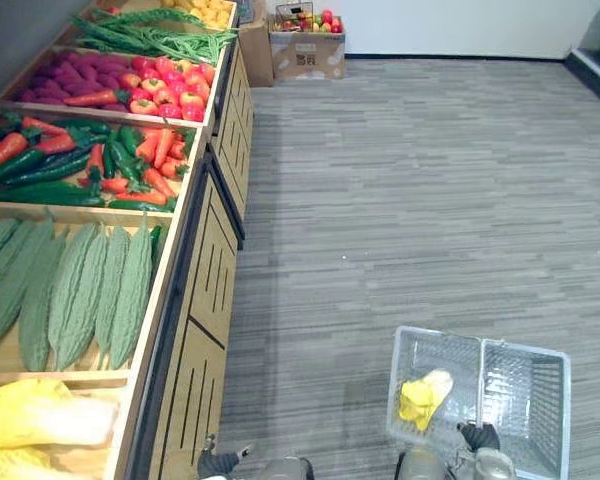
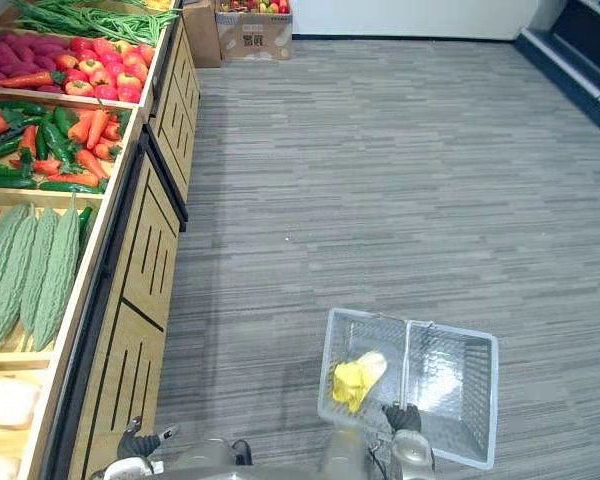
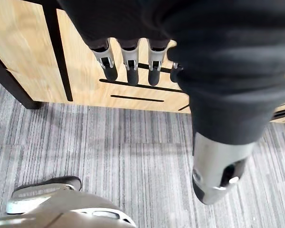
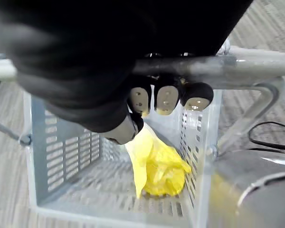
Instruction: Pick vegetable in the basket
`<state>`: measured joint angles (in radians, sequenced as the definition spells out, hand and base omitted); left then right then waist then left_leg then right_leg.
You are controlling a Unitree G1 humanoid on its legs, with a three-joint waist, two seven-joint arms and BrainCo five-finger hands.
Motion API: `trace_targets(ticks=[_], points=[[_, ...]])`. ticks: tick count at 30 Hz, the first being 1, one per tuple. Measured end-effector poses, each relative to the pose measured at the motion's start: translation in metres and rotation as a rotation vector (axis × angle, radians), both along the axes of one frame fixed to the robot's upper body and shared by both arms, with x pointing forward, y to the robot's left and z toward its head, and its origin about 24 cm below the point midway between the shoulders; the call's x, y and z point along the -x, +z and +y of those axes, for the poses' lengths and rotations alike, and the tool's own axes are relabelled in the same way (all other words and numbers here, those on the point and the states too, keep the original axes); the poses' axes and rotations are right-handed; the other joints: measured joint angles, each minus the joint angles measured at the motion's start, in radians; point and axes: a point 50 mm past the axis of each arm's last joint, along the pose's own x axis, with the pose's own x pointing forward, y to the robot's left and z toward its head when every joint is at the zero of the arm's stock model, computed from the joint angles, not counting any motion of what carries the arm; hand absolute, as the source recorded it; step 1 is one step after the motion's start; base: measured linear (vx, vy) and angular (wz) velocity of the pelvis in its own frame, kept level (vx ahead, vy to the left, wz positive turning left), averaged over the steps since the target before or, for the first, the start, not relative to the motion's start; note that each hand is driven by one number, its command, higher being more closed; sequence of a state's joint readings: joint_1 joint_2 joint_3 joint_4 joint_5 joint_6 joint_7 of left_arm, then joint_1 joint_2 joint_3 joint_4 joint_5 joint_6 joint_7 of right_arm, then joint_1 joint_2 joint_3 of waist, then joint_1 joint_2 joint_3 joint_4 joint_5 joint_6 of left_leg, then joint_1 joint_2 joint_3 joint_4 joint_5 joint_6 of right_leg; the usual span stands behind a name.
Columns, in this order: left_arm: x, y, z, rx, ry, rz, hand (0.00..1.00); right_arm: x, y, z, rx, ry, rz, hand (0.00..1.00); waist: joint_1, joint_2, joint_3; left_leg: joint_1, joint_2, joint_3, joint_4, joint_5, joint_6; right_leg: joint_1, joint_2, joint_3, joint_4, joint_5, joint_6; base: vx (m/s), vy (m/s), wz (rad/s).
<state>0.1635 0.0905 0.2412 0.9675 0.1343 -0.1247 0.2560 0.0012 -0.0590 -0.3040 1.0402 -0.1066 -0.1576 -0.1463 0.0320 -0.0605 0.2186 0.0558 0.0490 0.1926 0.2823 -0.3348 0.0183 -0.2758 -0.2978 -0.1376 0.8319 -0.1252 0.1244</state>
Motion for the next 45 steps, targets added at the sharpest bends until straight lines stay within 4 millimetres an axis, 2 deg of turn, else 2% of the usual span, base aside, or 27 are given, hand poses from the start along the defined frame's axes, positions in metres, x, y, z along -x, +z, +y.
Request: trace_targets(ticks=[2, 5, 6, 7, 9, 10, 12, 13, 15, 17, 18, 20, 22, 24, 25, 27, 28, 30, 33, 35, 38, 39, 40, 41, 42, 43, 45], points=[[-0.003, 0.001, 0.005, -0.012, 0.002, 0.003, 0.00, -0.001, -0.001, 0.005, -0.006, 0.031, -0.001, 1.00, 0.000, -0.015, 0.005, 0.043, 0.020, -0.016, -0.031, -0.009, -0.004, -0.052, 0.059, -0.056, -0.038, -0.073, -0.025, 0.33, -0.009, 0.26], [-0.012, 0.001, -0.003, 0.011, 0.016, -0.020, 0.00, -0.004, 0.002, 0.002, 0.001, 0.021, -0.016, 1.00, -0.005, 0.005, 0.015, 0.094, 0.037, -0.035, -0.090, -0.003, -0.016, -0.093, 0.125, -0.110, -0.254, -0.066, -0.029, 0.37, -0.051, 0.30], [-0.018, 0.001, -0.007, 0.024, 0.017, -0.031, 0.00, -0.003, 0.002, -0.001, -0.003, -0.009, -0.020, 1.00, -0.010, 0.023, 0.023, 0.122, 0.052, -0.056, -0.122, 0.001, -0.022, -0.098, 0.161, -0.100, -0.396, -0.034, -0.026, 0.61, -0.163, 0.77], [-0.027, 0.002, -0.012, 0.038, 0.019, -0.055, 0.00, -0.004, 0.003, -0.005, -0.011, -0.049, -0.031, 1.00, -0.018, 0.037, 0.032, 0.153, 0.069, -0.082, -0.150, 0.004, -0.030, -0.098, 0.190, -0.070, -0.573, 0.059, -0.024, 0.62, -0.194, 0.86], [-0.030, 0.002, -0.016, 0.051, 0.028, -0.065, 0.00, -0.002, 0.002, -0.006, -0.016, -0.067, -0.027, 1.00, -0.031, 0.034, 0.032, 0.182, 0.083, -0.121, -0.155, 0.006, -0.056, -0.076, 0.200, -0.042, -0.658, 0.219, -0.041, 0.50, -0.196, 0.71], [-0.031, 0.001, -0.022, 0.073, 0.033, -0.065, 0.00, -0.004, 0.004, -0.010, -0.009, -0.079, -0.028, 1.00, -0.025, 0.072, 0.033, 0.192, 0.123, -0.139, -0.151, 0.024, -0.087, -0.063, 0.229, -0.056, -0.626, 0.232, -0.085, 0.48, -0.187, 0.41], [-0.032, 0.001, -0.027, 0.093, 0.057, -0.083, 0.00, -0.009, 0.006, -0.014, -0.011, -0.111, -0.045, 1.00, -0.015, 0.074, 0.036, 0.196, 0.123, -0.173, -0.131, 0.114, -0.132, -0.105, 0.206, -0.061, -0.450, 0.117, -0.104, 0.56, -0.250, 0.33], [-0.031, 0.000, -0.033, 0.108, 0.056, -0.082, 0.00, -0.006, 0.006, -0.016, -0.012, -0.129, -0.042, 1.00, -0.031, 0.074, 0.036, 0.211, 0.121, -0.198, -0.092, 0.173, -0.143, -0.108, 0.185, -0.090, -0.325, 0.049, -0.111, 0.53, -0.273, 0.52], [-0.026, -0.001, -0.034, 0.111, 0.074, -0.081, 0.00, 0.004, 0.003, -0.016, -0.010, -0.131, -0.016, 1.00, -0.028, 0.084, 0.012, 0.148, 0.146, -0.210, 0.108, 0.221, -0.179, -0.025, 0.200, -0.122, -0.371, -0.044, -0.110, 0.60, -0.267, 0.39], [-0.031, 0.001, -0.033, 0.115, 0.096, -0.105, 0.00, 0.004, 0.002, -0.013, 0.000, -0.078, -0.001, 1.00, -0.027, 0.098, 0.015, -0.002, 0.176, -0.238, 0.413, 0.412, -0.201, 0.059, 0.239, -0.143, -0.432, -0.080, -0.126, 0.54, -0.189, 0.05], [-0.032, 0.002, -0.032, 0.120, 0.108, -0.116, 0.00, 0.004, 0.001, -0.010, 0.002, -0.057, 0.004, 1.00, -0.022, 0.087, 0.023, -0.079, 0.197, -0.233, 0.557, 0.446, -0.223, 0.105, 0.252, -0.141, -0.468, -0.081, -0.127, 0.61, -0.176, -0.06], [-0.044, 0.008, -0.030, 0.121, 0.100, -0.170, 0.00, 0.012, -0.002, -0.006, -0.004, -0.051, 0.039, 1.00, 0.001, 0.070, 0.049, -0.197, 0.211, -0.152, 0.809, 0.288, -0.177, 0.288, 0.261, -0.124, -0.575, -0.081, -0.128, 0.49, -0.113, -0.09], [-0.048, 0.011, -0.028, 0.132, 0.131, -0.200, 0.00, 0.019, -0.004, -0.004, -0.008, -0.057, 0.055, 1.00, 0.010, 0.056, 0.046, -0.287, 0.207, -0.086, 0.815, 0.183, -0.133, 0.391, 0.245, -0.125, -0.638, -0.081, -0.127, 0.43, 0.011, -0.05], [-0.052, 0.014, -0.026, 0.139, 0.156, -0.237, 0.00, 0.017, -0.004, -0.003, -0.012, -0.063, 0.055, 1.00, 0.017, 0.053, 0.044, -0.389, 0.208, -0.015, 0.708, 0.118, -0.122, 0.442, 0.224, -0.122, -0.678, -0.081, -0.127, 0.51, 0.124, -0.27], [-0.056, 0.017, -0.025, 0.135, 0.155, -0.256, 0.00, 0.019, -0.005, -0.002, -0.010, -0.075, 0.060, 1.00, 0.030, 0.052, 0.045, -0.437, 0.198, 0.054, 0.520, 0.112, -0.105, 0.473, 0.195, -0.127, -0.693, -0.087, -0.110, 0.37, 0.176, -0.35], [-0.053, 0.015, -0.027, 0.139, 0.151, -0.240, 0.00, 0.028, -0.006, -0.007, 0.005, -0.086, 0.076, 1.00, 0.036, 0.072, 0.034, -0.435, 0.165, 0.122, 0.218, 0.212, -0.068, 0.525, 0.185, -0.145, -0.698, -0.117, -0.060, 0.50, 0.259, 0.03], [-0.053, 0.013, -0.027, 0.141, 0.139, -0.229, 0.00, 0.039, -0.011, -0.002, -0.011, -0.094, 0.114, 1.00, 0.029, 0.058, 0.017, -0.420, 0.121, 0.137, 0.136, 0.284, 0.022, 0.568, 0.157, -0.154, -0.715, -0.131, -0.038, 0.54, 0.248, 0.65], [-0.054, 0.014, -0.025, 0.128, 0.128, -0.229, 0.00, 0.041, -0.012, 0.006, -0.032, -0.088, 0.120, 1.00, 0.032, 0.032, 0.001, -0.420, 0.064, 0.125, 0.085, 0.279, 0.034, 0.559, 0.154, -0.117, -0.753, -0.081, -0.059, 0.50, 0.200, 0.71], [-0.047, 0.012, -0.016, 0.110, 0.146, -0.206, 0.00, 0.022, -0.009, 0.011, -0.042, -0.061, 0.083, 1.00, 0.059, 0.026, -0.001, -0.402, 0.085, 0.167, 0.155, 0.257, 0.069, 0.595, 0.173, -0.037, -0.794, 0.094, -0.049, 0.44, 0.144, 0.05], [-0.029, 0.007, -0.009, 0.091, 0.152, -0.145, 0.00, 0.019, -0.010, 0.018, -0.055, -0.035, 0.085, 1.00, 0.063, 0.010, -0.013, -0.351, 0.091, 0.193, 0.152, 0.257, 0.069, 0.608, 0.166, 0.010, -0.772, 0.155, -0.045, 0.28, 0.063, -0.36], [0.004, -0.001, -0.001, 0.063, 0.150, -0.030, 0.00, 0.015, -0.010, 0.024, -0.059, 0.006, 0.084, 1.00, 0.060, -0.023, -0.072, -0.261, 0.051, 0.240, 0.005, 0.252, 0.064, 0.488, 0.132, 0.053, -0.571, 0.186, -0.018, 0.26, 0.046, -0.41], [0.012, -0.003, -0.002, 0.065, 0.150, -0.003, 0.00, 0.011, -0.010, 0.024, -0.055, 0.023, 0.080, 1.00, 0.059, -0.016, -0.073, -0.204, 0.045, 0.237, -0.077, 0.230, 0.039, 0.407, 0.125, 0.053, -0.410, 0.214, 0.041, 0.23, 0.099, -0.28], [0.016, -0.004, -0.002, 0.064, 0.144, 0.013, 0.00, 0.009, -0.009, 0.027, -0.054, 0.032, 0.071, 1.00, 0.055, -0.024, -0.066, -0.149, 0.030, 0.225, -0.136, 0.204, 0.037, 0.334, 0.099, 0.048, -0.246, 0.264, 0.143, 0.27, 0.092, -0.13], [0.017, -0.004, 0.001, 0.055, 0.128, 0.023, 0.00, 0.004, -0.007, 0.027, -0.052, 0.041, 0.050, 1.00, 0.049, -0.021, -0.059, -0.122, 0.017, 0.216, -0.155, 0.197, 0.041, 0.278, 0.081, 0.045, -0.114, 0.263, 0.164, 0.22, 0.050, 0.12], [0.015, -0.004, 0.001, 0.050, 0.107, 0.028, 0.00, -0.003, -0.005, 0.027, -0.055, 0.051, 0.031, 1.00, 0.042, -0.027, -0.057, -0.089, 0.006, 0.207, -0.159, 0.186, 0.046, 0.227, 0.061, 0.029, -0.001, 0.174, 0.156, 0.29, 0.003, 0.49], [0.010, -0.003, -0.003, 0.054, 0.074, 0.021, 0.00, -0.003, -0.004, 0.025, -0.047, 0.053, 0.026, 1.00, 0.034, -0.011, -0.051, -0.028, 0.004, 0.182, -0.159, 0.175, 0.043, 0.189, 0.057, -0.033, 0.061, 0.028, 0.110, 0.27, -0.003, 0.60], [0.008, -0.003, -0.003, 0.053, 0.068, 0.011, 0.00, -0.002, -0.004, 0.024, -0.042, 0.058, 0.016, 1.00, 0.012, 0.004, -0.056, 0.015, 0.012, 0.132, -0.164, 0.167, 0.036, 0.155, 0.059, -0.108, -0.021, -0.076, 0.028, 0.25, -0.026, 0.86]])
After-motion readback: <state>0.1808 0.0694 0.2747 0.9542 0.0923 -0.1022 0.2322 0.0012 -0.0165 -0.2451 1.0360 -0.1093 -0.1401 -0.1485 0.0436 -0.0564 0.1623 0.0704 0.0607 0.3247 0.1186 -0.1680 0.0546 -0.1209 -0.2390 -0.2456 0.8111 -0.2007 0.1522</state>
